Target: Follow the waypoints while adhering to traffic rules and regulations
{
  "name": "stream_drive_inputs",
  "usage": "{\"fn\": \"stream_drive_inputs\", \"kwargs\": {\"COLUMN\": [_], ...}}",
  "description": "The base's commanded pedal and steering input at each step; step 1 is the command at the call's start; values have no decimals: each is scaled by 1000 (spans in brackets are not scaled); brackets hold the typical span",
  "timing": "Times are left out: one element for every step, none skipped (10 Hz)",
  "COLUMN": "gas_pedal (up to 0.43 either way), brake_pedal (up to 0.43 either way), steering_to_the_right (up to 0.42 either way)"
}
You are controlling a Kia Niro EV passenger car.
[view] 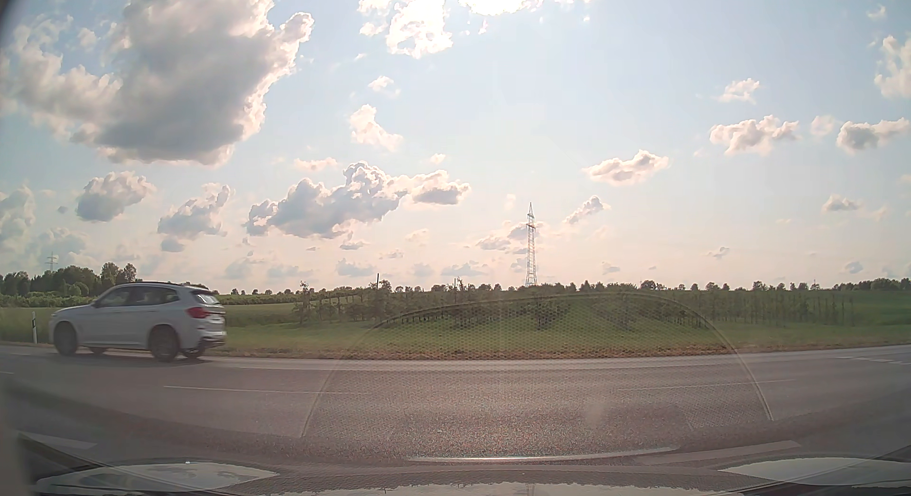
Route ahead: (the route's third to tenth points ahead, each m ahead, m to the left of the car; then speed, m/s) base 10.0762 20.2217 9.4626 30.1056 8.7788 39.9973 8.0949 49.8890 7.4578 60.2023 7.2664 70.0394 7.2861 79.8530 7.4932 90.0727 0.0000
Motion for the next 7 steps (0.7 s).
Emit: {"fn": "stream_drive_inputs", "kwargs": {"gas_pedal": [0, 0, 0, 0, 0, 0, 0], "brake_pedal": [354, 354, 354, 354, 354, 354, 354], "steering_to_the_right": [0, 0, 0, 0, 0, 0, 0]}}
